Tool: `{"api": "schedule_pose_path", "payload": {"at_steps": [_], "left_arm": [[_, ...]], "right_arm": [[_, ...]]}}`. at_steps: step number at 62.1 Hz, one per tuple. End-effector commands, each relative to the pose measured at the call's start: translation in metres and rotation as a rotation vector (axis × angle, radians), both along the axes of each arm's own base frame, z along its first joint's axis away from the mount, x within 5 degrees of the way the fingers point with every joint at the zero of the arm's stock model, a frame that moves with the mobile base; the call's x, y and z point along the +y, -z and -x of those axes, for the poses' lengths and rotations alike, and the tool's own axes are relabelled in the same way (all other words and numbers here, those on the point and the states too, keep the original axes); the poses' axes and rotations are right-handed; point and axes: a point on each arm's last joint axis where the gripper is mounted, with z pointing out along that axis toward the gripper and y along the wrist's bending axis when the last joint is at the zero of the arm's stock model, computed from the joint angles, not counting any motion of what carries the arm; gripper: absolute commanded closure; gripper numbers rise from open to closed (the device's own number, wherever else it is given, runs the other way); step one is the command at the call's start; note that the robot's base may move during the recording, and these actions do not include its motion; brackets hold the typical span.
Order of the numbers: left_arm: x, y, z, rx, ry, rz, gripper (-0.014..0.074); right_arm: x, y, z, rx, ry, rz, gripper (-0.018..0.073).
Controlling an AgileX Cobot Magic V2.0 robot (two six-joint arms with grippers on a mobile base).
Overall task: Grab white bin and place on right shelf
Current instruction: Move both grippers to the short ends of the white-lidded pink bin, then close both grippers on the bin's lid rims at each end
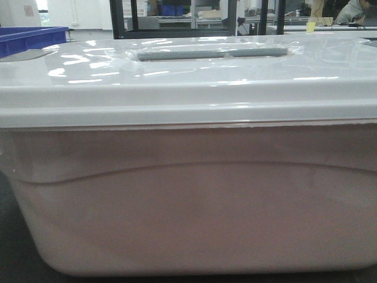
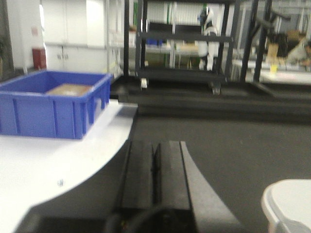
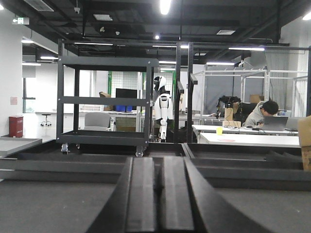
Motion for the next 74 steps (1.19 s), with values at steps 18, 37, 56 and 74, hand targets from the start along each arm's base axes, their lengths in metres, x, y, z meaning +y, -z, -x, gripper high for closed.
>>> {"api": "schedule_pose_path", "payload": {"at_steps": [18,37,56,74], "left_arm": [[-0.018,-0.030,-0.052,0.299,0.169,0.158,0.0242],[-0.040,-0.027,-0.080,0.535,0.326,0.321,0.0130],[-0.058,-0.009,-0.114,0.716,0.500,0.301,0.0135],[-0.043,-0.005,-0.135,0.733,0.675,0.388,0.0136]], "right_arm": [[-0.003,-0.026,-0.052,0.146,0.004,-0.001,0.0015],[0.000,-0.032,-0.073,0.430,-0.081,-0.279,-0.0065],[0.018,-0.044,-0.113,0.815,-0.261,-0.518,-0.0065],[0.024,-0.044,-0.142,1.027,-0.360,-0.469,-0.0065]]}}
